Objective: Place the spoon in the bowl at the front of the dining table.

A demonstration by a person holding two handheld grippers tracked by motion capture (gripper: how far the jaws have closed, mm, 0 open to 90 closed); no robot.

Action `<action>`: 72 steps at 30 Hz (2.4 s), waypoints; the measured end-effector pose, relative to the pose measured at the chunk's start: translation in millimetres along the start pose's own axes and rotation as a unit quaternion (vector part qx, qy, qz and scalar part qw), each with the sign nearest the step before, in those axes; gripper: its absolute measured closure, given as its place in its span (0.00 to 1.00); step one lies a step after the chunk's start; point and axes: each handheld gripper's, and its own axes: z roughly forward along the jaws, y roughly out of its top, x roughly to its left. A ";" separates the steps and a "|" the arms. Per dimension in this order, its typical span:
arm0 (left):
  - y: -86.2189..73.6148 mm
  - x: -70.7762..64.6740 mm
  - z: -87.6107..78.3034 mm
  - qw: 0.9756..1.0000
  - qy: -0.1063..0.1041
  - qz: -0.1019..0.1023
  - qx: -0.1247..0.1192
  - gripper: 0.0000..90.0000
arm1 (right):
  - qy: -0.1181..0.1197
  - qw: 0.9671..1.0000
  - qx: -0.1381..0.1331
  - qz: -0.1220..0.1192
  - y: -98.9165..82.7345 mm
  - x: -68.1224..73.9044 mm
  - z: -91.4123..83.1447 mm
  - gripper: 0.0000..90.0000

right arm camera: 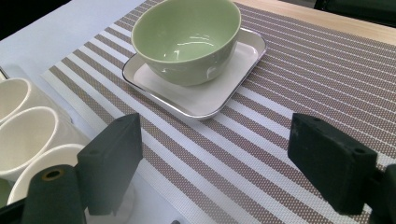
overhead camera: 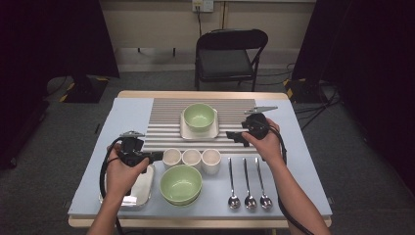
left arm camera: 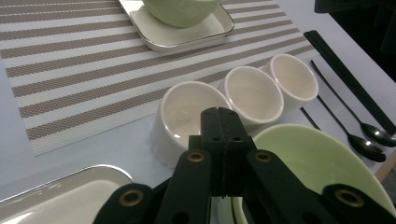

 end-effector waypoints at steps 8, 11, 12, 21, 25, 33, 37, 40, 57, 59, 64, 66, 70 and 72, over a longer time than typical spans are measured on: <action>5.3 -12.0 6.1 1.000 -0.008 0.005 0.006 1.00 | 0.003 1.000 0.003 -0.002 -4.7 -1.1 -2.4 0.19; 6.9 -17.2 8.6 1.000 -0.009 0.000 0.003 1.00 | 0.005 1.000 0.002 -0.003 -5.7 -1.7 -3.9 0.19; 7.4 -19.1 9.5 1.000 -0.008 0.001 0.004 1.00 | 0.007 1.000 0.004 -0.003 -6.2 -1.9 -4.5 0.19; 10.7 -35.8 19.3 1.000 -0.014 0.009 0.005 1.00 | 0.010 1.000 0.006 -0.007 -10.4 -1.6 -7.2 0.19; 11.4 -43.5 23.2 1.000 -0.014 0.011 0.004 1.00 | 0.012 1.000 0.003 -0.008 -11.2 0.0 -6.7 0.19; 13.5 -58.9 28.3 0.999 -0.024 0.023 0.006 1.00 | 0.015 1.000 0.000 -0.003 -14.5 1.6 -6.6 0.19; 12.7 -65.7 32.5 0.999 -0.029 0.027 0.009 1.00 | 0.020 1.000 -0.004 0.000 -15.9 0.5 -7.9 0.19; 11.7 -70.5 37.4 0.999 -0.032 0.030 0.012 1.00 | 0.021 1.000 -0.004 -0.001 -16.5 -0.1 -8.0 0.19; 7.5 -106.4 60.1 0.998 -0.044 0.051 0.022 1.00 | 0.021 1.000 0.003 -0.009 -19.5 1.2 -10.5 0.19; 6.8 -109.5 63.3 0.997 -0.043 0.051 0.023 1.00 | 0.023 1.000 0.004 -0.008 -20.0 1.4 -10.4 0.19; 4.7 -116.5 70.5 0.997 -0.048 0.053 0.025 1.00 | 0.023 1.000 0.004 -0.008 -21.1 2.6 -9.9 0.19; 4.2 -118.1 72.3 0.997 -0.049 0.054 0.027 1.00 | 0.023 1.000 0.006 -0.010 -21.6 2.8 -9.1 0.19; 3.3 -122.2 75.4 0.997 -0.050 0.057 0.026 1.00 | 0.023 1.000 0.008 -0.009 -22.6 4.0 -7.5 0.19; 2.6 -124.5 77.4 0.997 -0.050 0.056 0.024 1.00 | 0.025 1.000 0.007 -0.013 -23.0 4.2 -7.0 0.19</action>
